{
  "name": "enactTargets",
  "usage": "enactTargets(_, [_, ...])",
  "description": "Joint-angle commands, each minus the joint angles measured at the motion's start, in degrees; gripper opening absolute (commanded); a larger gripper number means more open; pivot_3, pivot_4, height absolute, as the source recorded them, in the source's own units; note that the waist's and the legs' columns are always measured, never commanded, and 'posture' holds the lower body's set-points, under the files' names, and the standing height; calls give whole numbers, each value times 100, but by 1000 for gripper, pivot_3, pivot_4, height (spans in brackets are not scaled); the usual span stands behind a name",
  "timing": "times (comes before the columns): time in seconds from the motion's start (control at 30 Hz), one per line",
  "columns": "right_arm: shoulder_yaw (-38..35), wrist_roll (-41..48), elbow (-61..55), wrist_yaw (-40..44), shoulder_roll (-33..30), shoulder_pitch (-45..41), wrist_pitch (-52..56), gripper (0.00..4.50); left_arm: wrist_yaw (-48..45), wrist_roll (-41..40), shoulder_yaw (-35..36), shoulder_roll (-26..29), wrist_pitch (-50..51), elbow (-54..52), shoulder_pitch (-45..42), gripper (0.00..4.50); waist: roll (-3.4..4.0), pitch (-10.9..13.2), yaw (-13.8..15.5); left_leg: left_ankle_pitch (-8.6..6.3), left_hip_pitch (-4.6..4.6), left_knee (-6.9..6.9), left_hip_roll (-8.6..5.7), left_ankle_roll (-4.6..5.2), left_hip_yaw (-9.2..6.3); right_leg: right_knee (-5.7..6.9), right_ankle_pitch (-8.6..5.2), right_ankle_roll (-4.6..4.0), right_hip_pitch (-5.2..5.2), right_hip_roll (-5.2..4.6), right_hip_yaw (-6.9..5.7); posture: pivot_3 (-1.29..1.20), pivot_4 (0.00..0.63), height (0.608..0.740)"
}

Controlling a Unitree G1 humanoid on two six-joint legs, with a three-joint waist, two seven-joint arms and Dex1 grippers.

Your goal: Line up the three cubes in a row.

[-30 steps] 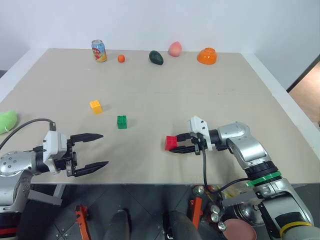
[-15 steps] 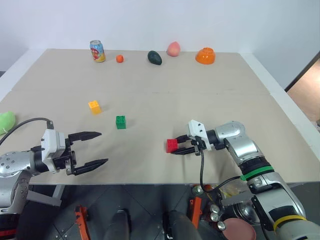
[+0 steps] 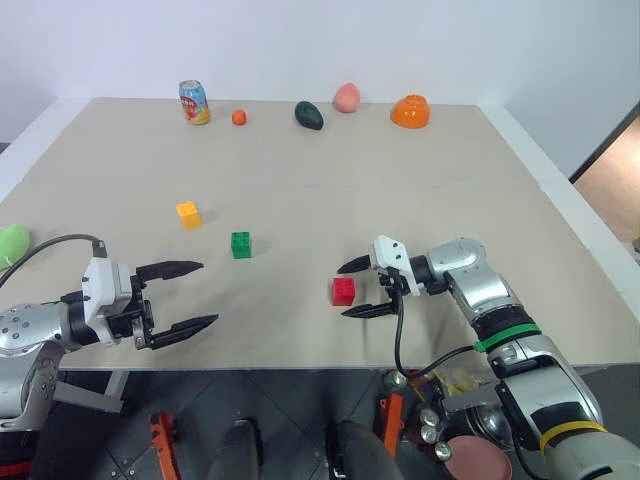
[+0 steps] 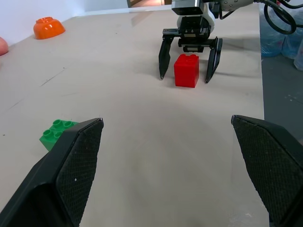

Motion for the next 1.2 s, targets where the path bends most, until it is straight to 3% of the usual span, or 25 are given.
enactTargets(0.03, [-63,23,-197,581,-501,-277,163,4480,239,-121,169,-63,76,-51,-109,4500,3,2,5,0,-1,1,0,0,2,0,0,0,0,-2,1,0,150,738])
enactTargets(0.17, [-178,209,-447,924,-1129,-388,108,4480,756,-42,217,-171,320,126,-205,4500,6,3,14,0,-1,3,-1,-1,5,0,0,1,0,-5,2,0,150,738])
enactTargets(0.3, [-480,387,-694,703,-1472,-565,146,4480,1301,331,-3,-115,781,44,29,4500,9,5,-10,-1,2,-1,-1,-1,5,0,0,0,-5,-2,3,0,150,738])
enactTargets(0.5, [-1350,1371,-2537,-721,-962,-416,1557,4480,2715,493,-299,-614,1959,-100,-360,4500,10,6,-12,-2,0,-10,1,-4,7,7,1,0,-21,5,12,0,150,738])
enactTargets(0.7, [-1342,1740,-4256,-1553,-725,502,2515,4480,3319,1101,-808,-1001,2062,400,-1105,4500,-8,-5,71,-2,-8,-1,-3,-5,2,11,-11,20,-3,3,13,0,150,738])
enactTargets(1.2, [-1363,1867,-4714,-2028,-810,862,2772,4480,3828,1871,-1290,-1633,1985,1926,-2580,4500,-8,-5,78,0,-1,17,-8,-3,3,9,12,18,2,6,22,0,150,738])
